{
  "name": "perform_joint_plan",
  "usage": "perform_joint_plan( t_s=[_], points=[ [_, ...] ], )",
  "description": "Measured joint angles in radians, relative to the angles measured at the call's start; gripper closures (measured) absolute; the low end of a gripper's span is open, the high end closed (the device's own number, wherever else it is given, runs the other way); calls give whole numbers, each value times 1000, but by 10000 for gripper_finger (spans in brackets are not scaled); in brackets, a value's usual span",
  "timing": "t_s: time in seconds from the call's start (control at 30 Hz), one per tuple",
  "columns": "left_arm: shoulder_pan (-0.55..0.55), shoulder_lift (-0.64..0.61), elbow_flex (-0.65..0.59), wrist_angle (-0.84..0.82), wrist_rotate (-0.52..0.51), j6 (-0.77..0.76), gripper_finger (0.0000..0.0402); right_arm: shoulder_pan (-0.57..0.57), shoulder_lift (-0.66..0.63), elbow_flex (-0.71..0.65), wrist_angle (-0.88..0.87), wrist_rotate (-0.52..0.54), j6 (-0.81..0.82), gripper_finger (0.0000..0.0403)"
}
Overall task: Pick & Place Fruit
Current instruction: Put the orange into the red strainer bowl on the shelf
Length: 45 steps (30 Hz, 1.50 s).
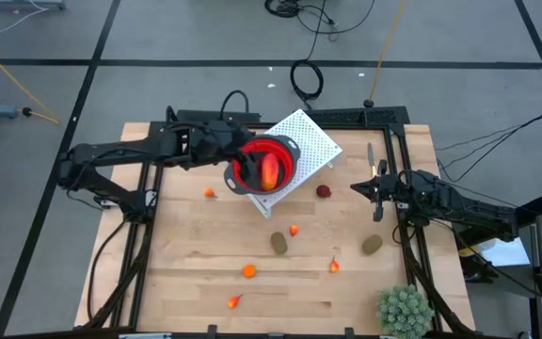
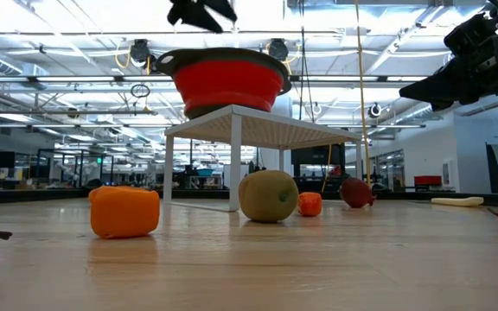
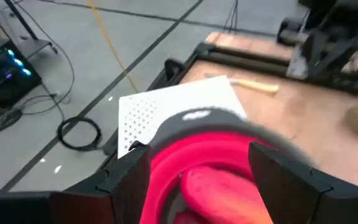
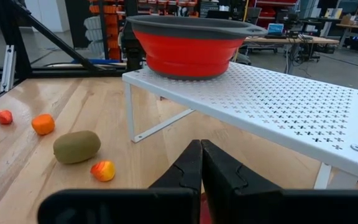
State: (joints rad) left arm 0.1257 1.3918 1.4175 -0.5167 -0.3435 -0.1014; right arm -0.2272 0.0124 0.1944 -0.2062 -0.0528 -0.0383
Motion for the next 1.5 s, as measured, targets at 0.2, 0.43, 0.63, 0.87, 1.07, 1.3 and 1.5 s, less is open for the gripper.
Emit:
perform_joint_plan(
  t_s=[0.2,0.43,0.63,0.87,1.07,1.3,1.5],
  points=[
    [-66,0,67,-54,-8,-151,133,0,0,0,0,0,0,403],
    [-164,0,86,-112,-7,-382,133,0,0,0,0,0,0,403],
    [-265,1,86,-152,-6,-586,133,0,0,0,0,0,0,403],
    [-392,1,86,-191,-6,-779,133,0,0,0,0,0,1,403],
    [-499,3,86,-246,-11,-1001,133,0,0,0,0,0,1,403],
    [-583,39,86,-263,-35,-1185,133,0,0,0,0,0,1,403],
    [-623,106,85,-274,-10,-1309,133,0,0,0,-1,0,1,403]
  ],
)
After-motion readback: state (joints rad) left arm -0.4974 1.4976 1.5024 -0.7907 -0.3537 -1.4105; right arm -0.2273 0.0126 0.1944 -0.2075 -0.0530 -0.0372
